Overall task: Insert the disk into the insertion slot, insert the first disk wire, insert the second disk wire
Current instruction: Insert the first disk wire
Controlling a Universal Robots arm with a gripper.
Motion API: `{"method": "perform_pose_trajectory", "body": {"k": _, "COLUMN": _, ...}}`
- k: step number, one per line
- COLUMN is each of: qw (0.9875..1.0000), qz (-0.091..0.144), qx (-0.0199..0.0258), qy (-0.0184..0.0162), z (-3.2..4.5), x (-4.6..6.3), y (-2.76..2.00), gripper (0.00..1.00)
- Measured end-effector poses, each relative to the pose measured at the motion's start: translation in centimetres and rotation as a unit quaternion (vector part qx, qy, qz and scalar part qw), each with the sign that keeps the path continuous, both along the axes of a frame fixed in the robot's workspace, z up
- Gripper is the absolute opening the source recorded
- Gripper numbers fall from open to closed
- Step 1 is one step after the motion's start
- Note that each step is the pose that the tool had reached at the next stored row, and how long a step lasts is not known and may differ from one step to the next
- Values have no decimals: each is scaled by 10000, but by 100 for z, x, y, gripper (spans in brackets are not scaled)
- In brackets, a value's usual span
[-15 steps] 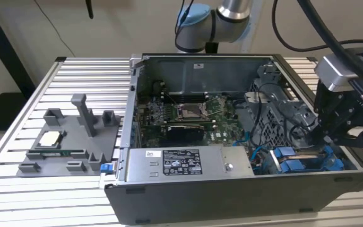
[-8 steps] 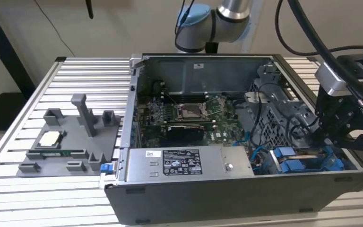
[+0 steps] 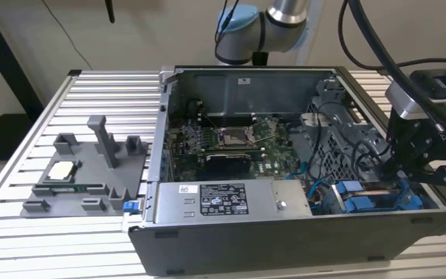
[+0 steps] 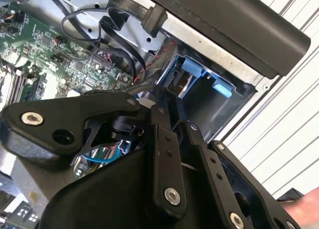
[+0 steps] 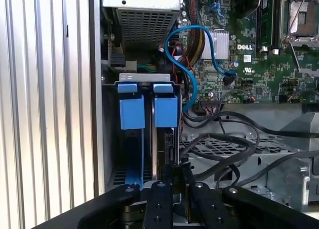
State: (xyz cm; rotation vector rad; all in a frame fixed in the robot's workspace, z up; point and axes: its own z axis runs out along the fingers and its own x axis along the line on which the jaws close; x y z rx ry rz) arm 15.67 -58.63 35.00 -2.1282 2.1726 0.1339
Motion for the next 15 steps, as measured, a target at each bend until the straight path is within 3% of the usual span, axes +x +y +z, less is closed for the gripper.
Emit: {"method": "perform_pose_trajectory", "body": {"k": 15, "qw": 10000, "qz": -76, "qx": -1, "qy": 5, "z": -105, "x": 37, "y": 2, "gripper": 19}}
